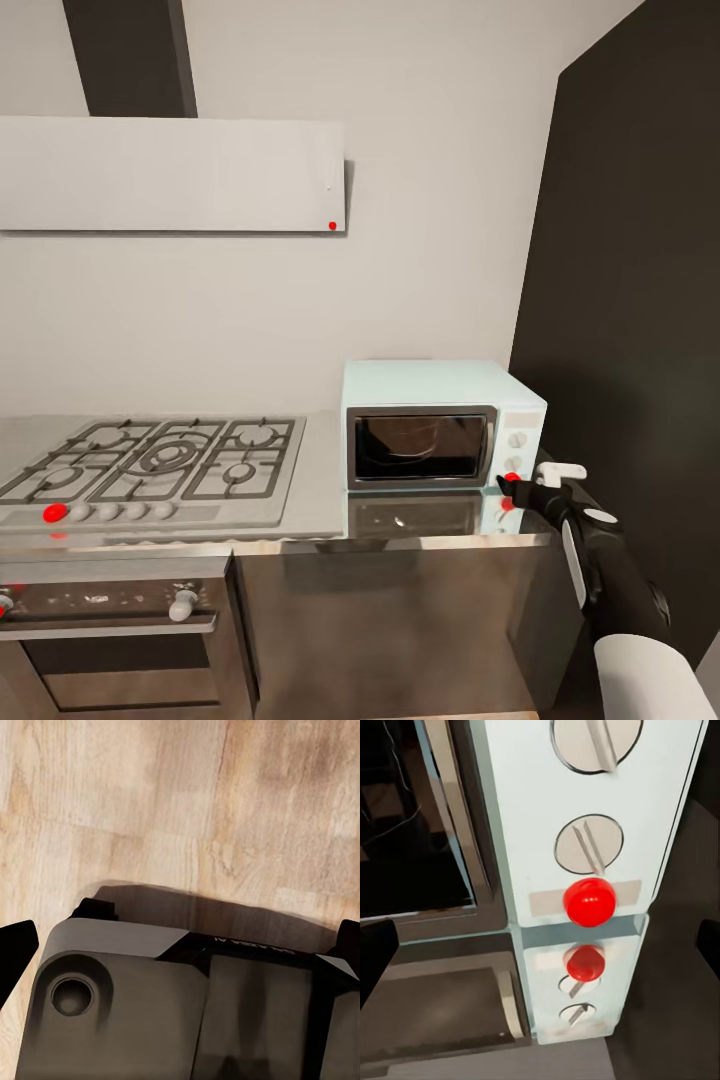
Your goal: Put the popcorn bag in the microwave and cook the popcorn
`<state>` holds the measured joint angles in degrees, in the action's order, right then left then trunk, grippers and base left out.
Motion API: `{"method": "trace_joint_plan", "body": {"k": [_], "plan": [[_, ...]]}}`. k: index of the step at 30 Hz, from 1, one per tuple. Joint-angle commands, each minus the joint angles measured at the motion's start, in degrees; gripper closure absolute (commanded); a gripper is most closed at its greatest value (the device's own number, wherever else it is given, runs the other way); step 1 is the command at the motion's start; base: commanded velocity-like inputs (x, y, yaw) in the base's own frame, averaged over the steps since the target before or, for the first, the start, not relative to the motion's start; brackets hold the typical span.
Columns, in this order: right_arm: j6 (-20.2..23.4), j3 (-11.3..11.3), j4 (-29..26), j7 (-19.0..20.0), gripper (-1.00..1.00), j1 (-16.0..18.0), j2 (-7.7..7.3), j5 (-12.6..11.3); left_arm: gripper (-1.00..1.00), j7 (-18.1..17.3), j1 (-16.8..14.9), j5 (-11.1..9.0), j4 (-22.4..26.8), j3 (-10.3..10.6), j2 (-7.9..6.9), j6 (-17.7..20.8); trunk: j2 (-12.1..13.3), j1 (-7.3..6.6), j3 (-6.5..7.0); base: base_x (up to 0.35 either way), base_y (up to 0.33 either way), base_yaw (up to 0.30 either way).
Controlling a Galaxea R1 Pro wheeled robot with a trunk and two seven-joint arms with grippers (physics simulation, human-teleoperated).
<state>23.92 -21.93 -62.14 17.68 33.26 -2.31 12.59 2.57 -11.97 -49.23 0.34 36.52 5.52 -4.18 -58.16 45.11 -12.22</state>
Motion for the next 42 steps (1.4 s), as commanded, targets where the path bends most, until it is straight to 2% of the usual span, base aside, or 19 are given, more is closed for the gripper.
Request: {"method": "trace_joint_plan", "body": {"k": [1,12,20,28,29,42], "plan": [[0.20,-0.18,-0.10,0.54,-1.00,0.05,0.03,0.64,-1.00,0.25,-0.03,-0.33,0.00,0.48,0.02,-0.13,-0.05,0.01,-0.08,0.000,0.000,0.000],[0.32,-0.08,-0.09,-0.04,-1.00,0.05,-0.02,1.03,-1.00,0.25,-0.04,-0.30,0.02,0.48,0.01,-0.13,-0.05,0.01,-0.08,0.002,-0.001,0.000],[0.26,0.13,-0.17,-0.10,-1.00,0.05,-0.06,1.12,-1.00,0.25,-0.04,-0.34,-0.04,0.48,-0.02,-0.13,-0.05,0.01,-0.08,0.104,-0.177,0.000],[0.29,0.16,-0.06,-0.01,-1.00,0.05,-0.06,1.01,-1.00,0.25,-0.01,-0.34,0.01,0.48,-0.06,-0.13,-0.05,0.01,-0.08,0.024,-0.027,0.000],[0.27,0.05,0.34,-0.06,1.00,0.05,-0.11,0.87,-1.00,0.25,-0.01,-0.34,-0.01,0.48,-0.06,-0.14,-0.05,0.01,-0.08,0.000,0.000,0.000],[-0.16,0.69,0.76,-0.27,1.00,0.05,-0.43,0.89,-1.00,0.25,-0.03,-0.34,0.02,0.48,-0.04,-0.13,-0.05,0.01,-0.08,0.000,0.000,0.000]]}}
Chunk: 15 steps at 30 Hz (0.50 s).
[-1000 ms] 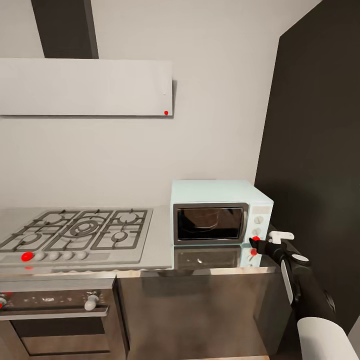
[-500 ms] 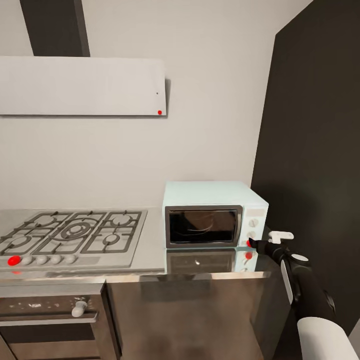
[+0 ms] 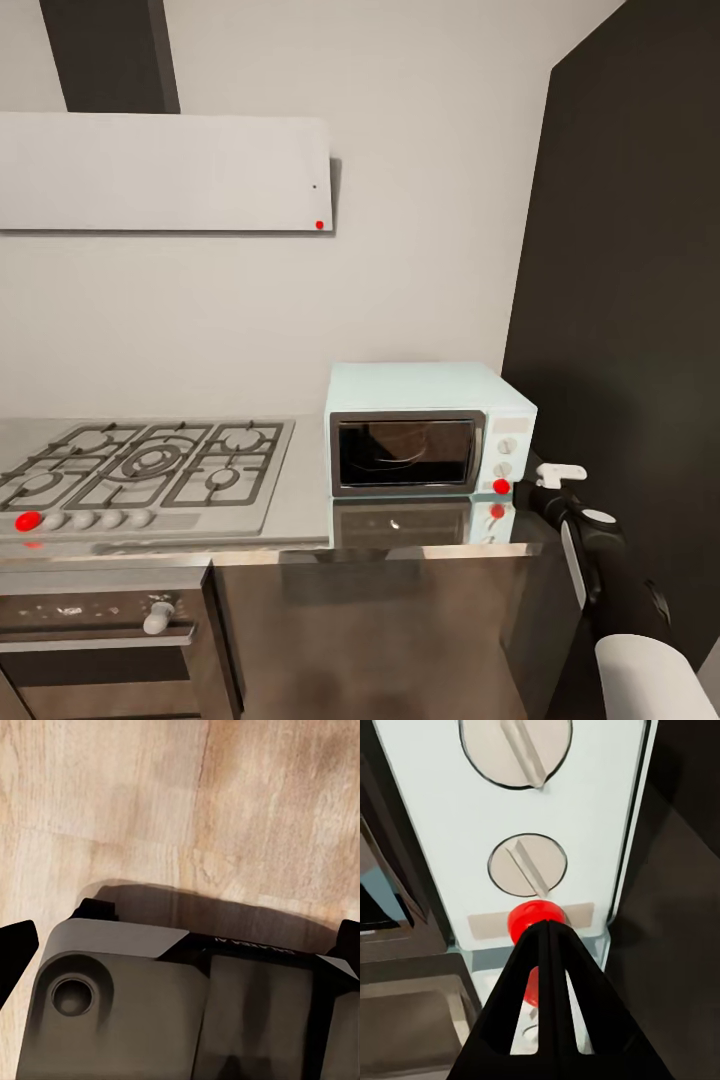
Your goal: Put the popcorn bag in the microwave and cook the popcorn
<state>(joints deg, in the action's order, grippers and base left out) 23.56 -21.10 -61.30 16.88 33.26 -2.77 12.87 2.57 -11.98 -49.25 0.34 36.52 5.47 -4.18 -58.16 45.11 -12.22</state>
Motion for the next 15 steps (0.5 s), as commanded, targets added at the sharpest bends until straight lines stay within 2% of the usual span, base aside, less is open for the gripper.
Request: {"method": "trace_joint_plan", "body": {"k": [1,11,15], "plan": [[0.18,-0.11,0.04,0.47,1.00,0.05,0.05,0.53,-1.00,0.25,-0.04,-0.32,0.02,0.48,0.02,-0.13,-0.05,0.01,-0.08,0.000,0.000,0.000],[0.08,0.00,0.99,0.35,1.00,0.05,0.14,1.44,-1.00,0.25,-0.03,-0.30,0.02,0.45,0.05,-0.14,-0.05,0.01,-0.08,0.000,0.000,0.000],[0.08,0.00,1.01,0.29,1.00,0.05,0.10,1.45,-1.00,0.25,-0.02,-0.32,-0.07,0.41,-0.02,-0.13,-0.05,0.01,-0.08,0.136,0.000,0.000]]}}
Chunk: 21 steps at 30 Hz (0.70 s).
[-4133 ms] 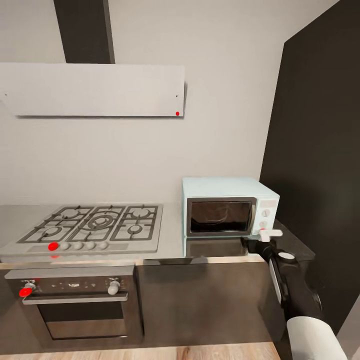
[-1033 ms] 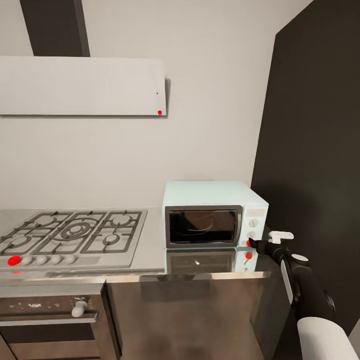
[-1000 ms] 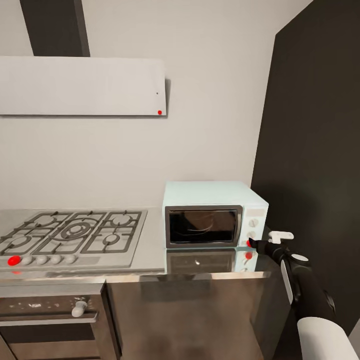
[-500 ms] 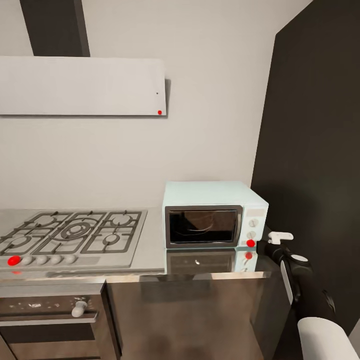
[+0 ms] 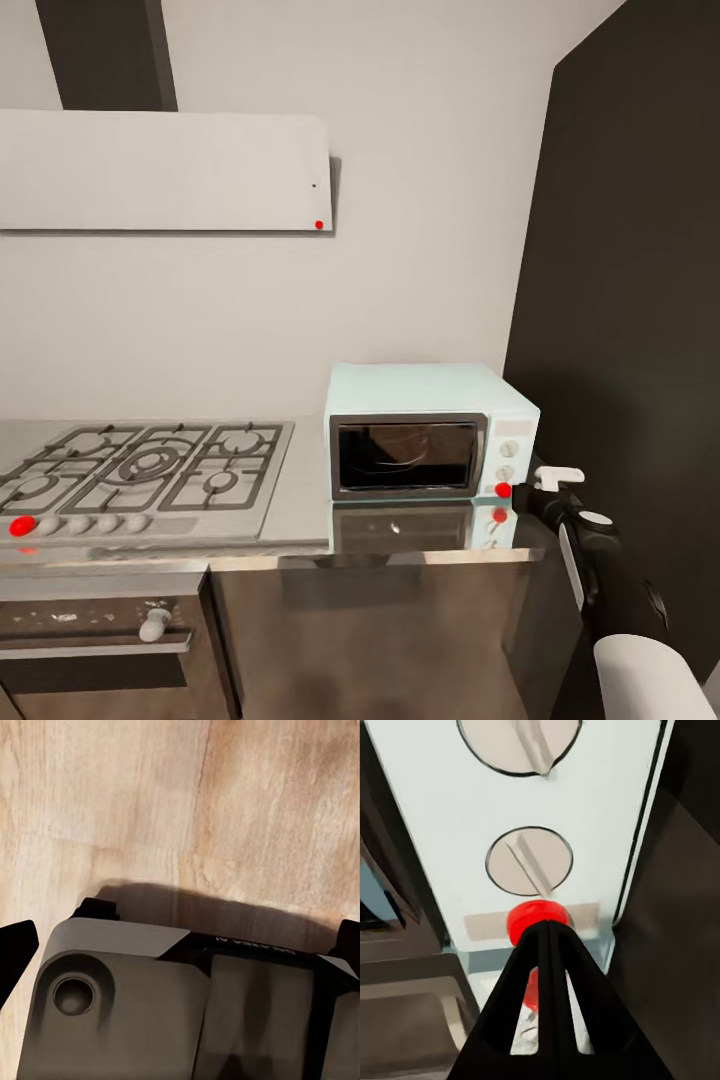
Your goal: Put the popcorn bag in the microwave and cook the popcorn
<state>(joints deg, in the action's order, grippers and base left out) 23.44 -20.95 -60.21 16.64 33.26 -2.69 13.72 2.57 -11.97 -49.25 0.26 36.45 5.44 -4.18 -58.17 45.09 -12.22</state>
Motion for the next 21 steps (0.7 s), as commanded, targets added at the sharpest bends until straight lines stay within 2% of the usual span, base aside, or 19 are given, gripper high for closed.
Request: {"method": "trace_joint_plan", "body": {"k": [1,6,8,12,21], "plan": [[0.20,-0.14,-0.08,0.52,1.00,0.05,0.07,0.61,-1.00,0.24,-0.05,-0.32,0.01,0.48,0.01,-0.13,-0.05,0.02,-0.08,0.204,0.000,0.000],[0.17,-0.22,0.07,0.53,1.00,0.05,0.03,0.61,-1.00,0.24,-0.05,-0.32,0.08,0.55,0.01,-0.18,-0.05,0.02,-0.08,0.107,0.000,0.000],[-0.25,-0.17,1.91,0.51,1.00,0.05,0.05,0.68,-1.00,0.24,-0.02,-0.32,0.09,0.55,0.01,-0.14,-0.05,0.02,-0.08,0.011,0.000,0.000],[-2.36,-0.29,5.59,0.44,1.00,0.05,0.11,2.67,-1.00,0.24,-0.02,-0.32,0.09,0.55,0.01,-0.19,-0.05,0.02,-0.08,0.002,0.000,0.000],[-2.87,-0.45,6.06,0.33,1.00,0.05,0.04,3.28,-1.00,0.24,-0.01,-0.28,0.09,0.55,0.07,-0.15,-0.05,0.02,-0.08,0.013,0.000,0.000]]}}
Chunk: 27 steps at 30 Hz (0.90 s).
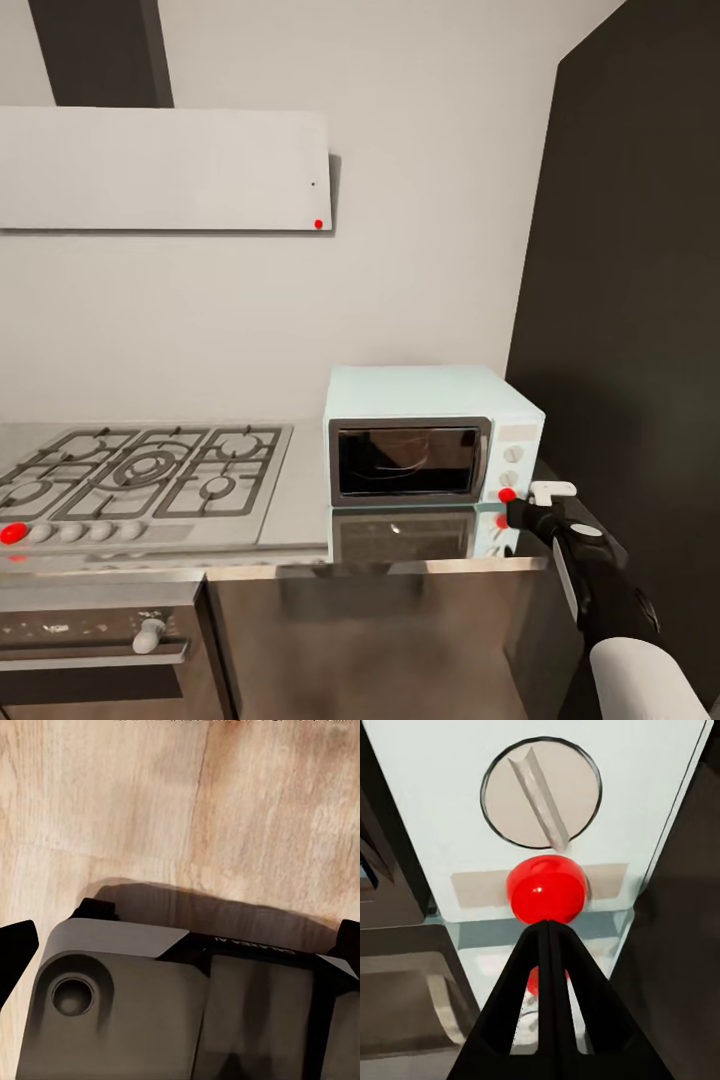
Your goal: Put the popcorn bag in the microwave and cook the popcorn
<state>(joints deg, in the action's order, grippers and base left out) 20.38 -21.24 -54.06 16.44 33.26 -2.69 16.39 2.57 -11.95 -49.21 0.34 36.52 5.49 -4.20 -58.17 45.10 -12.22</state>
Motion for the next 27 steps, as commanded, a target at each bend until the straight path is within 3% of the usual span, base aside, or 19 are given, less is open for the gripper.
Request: {"method": "trace_joint_plan", "body": {"k": [1,12,14,27], "plan": [[0.19,-0.15,-0.09,0.53,1.00,0.05,0.04,0.57,-1.00,0.25,-0.03,-0.34,0.01,0.48,-0.01,-0.12,-0.05,0.01,-0.08,0.178,0.000,0.000],[-0.84,-0.03,0.05,0.52,1.00,0.05,-0.03,0.39,-1.00,0.25,-0.06,-0.36,0.01,0.48,-0.04,-0.11,-0.05,0.01,-0.08,0.180,0.000,0.000],[-2.50,-0.21,3.37,0.49,1.00,0.05,-0.17,0.46,-1.00,0.25,-0.05,-0.36,0.01,0.48,-0.04,-0.11,-0.05,0.01,-0.08,0.103,0.000,0.000],[-4.29,-0.03,5.63,-0.97,1.00,0.05,-0.30,0.72,-1.00,0.25,-0.07,-0.36,0.01,0.48,-0.04,-0.11,-0.05,0.01,-0.08,0.010,0.000,0.000]]}}
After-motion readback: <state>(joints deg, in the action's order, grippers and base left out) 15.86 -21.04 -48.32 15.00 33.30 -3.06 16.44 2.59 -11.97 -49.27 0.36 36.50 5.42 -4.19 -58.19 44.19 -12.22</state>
